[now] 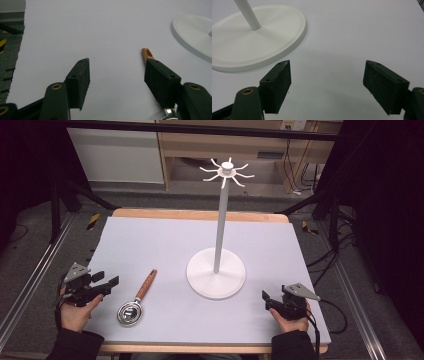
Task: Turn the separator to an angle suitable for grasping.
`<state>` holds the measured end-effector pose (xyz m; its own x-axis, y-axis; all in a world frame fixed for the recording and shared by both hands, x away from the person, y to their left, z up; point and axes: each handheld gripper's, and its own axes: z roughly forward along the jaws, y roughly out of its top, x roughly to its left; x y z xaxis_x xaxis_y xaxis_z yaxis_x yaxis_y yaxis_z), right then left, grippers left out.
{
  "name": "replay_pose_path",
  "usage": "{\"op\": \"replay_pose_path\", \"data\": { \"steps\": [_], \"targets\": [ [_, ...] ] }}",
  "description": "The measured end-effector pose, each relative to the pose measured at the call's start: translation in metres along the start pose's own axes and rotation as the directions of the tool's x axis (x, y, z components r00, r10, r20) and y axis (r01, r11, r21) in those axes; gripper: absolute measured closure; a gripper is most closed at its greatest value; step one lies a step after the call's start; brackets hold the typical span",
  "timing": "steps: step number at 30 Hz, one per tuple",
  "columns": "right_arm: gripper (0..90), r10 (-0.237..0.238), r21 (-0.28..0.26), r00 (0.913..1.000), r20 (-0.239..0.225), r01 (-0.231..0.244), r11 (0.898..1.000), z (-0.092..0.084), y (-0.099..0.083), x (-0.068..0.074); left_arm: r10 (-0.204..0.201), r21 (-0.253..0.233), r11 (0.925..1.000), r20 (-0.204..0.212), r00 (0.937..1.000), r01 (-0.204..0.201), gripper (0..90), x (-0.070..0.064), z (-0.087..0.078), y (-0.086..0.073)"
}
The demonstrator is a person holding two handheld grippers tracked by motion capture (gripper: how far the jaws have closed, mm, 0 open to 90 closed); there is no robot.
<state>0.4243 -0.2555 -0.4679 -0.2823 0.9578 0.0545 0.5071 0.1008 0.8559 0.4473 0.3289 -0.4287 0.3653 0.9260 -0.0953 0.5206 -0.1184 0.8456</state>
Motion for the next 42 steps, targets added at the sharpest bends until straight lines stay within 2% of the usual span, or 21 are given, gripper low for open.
{"op": "replay_pose_path", "data": {
  "steps": [4, 7, 10, 12, 16, 31, 32, 35, 37, 39, 42],
  "targets": [
    [22.6, -0.013, 0.006, 0.9999, 0.001, 0.013, 1.0, 0.001, 0.0, 0.0, 0.018, -0.002, 0.9998, 0.017, 0.9997, -0.018, 37.2, -0.007, -0.003, 0.003],
    [22.6, -0.004, 0.009, 1.0, -0.005, 0.004, 1.0, 0.0, 0.0, 0.001, 0.028, 0.002, 0.9996, 0.024, 0.9993, -0.028, 37.0, -0.011, -0.004, 0.004],
    [22.5, -0.015, 0.002, 0.9999, 0.005, 0.015, 1.0, -0.001, 0.0, 0.001, 0.047, 0.019, 0.9987, 0.049, 0.9977, -0.048, 37.0, -0.016, -0.003, 0.007],
    [22.4, -0.011, 0.005, 0.9999, 0.003, 0.011, 1.0, -0.001, 0.0, 0.002, 0.049, 0.023, 0.9985, 0.054, 0.9973, -0.051, 37.1, -0.018, -0.002, 0.007],
    [22.0, -0.017, 0.006, 0.9998, 0.004, 0.017, 1.0, 0.0, 0.0, 0.002, 0.076, 0.049, 0.9956, 0.071, 0.9946, -0.08, 37.4, -0.024, 0.001, 0.009],
    [21.7, -0.02, 0.015, 0.9998, -0.003, 0.02, 1.0, 0.001, 0.0, 0.001, 0.091, 0.081, 0.9918, 0.096, 0.9912, -0.099, 36.7, -0.038, 0.006, 0.019],
    [21.8, -0.02, 0.017, 0.9998, -0.003, 0.02, 1.0, 0.001, 0.0, 0.002, 0.108, 0.094, 0.9887, 0.092, 0.9899, -0.117, 36.7, -0.041, 0.01, 0.023],
    [22.0, -0.023, 0.013, 0.9997, -0.002, 0.023, 1.0, 0.0, 0.0, 0.001, 0.117, 0.105, 0.9863, 0.095, 0.9886, -0.127, 36.5, -0.045, 0.014, 0.028],
    [22.4, -0.023, 0.014, 0.9997, -0.002, 0.023, 1.0, 0.0, 0.0, 0.001, 0.133, 0.112, 0.9831, 0.114, 0.9846, -0.145, 36.3, -0.052, 0.018, 0.034],
    [22.8, -0.019, 0.018, 0.9998, -0.001, 0.019, 1.0, 0.0, 0.0, 0.001, 0.15, 0.119, 0.9792, 0.116, 0.9818, -0.164, 36.1, -0.056, 0.02, 0.036],
    [23.0, -0.023, 0.019, 0.9997, -0.001, 0.023, 1.0, 0.001, 0.0, 0.001, 0.156, 0.129, 0.9767, 0.124, 0.98, -0.171, 36.1, -0.059, 0.022, 0.038]
  ]
}}
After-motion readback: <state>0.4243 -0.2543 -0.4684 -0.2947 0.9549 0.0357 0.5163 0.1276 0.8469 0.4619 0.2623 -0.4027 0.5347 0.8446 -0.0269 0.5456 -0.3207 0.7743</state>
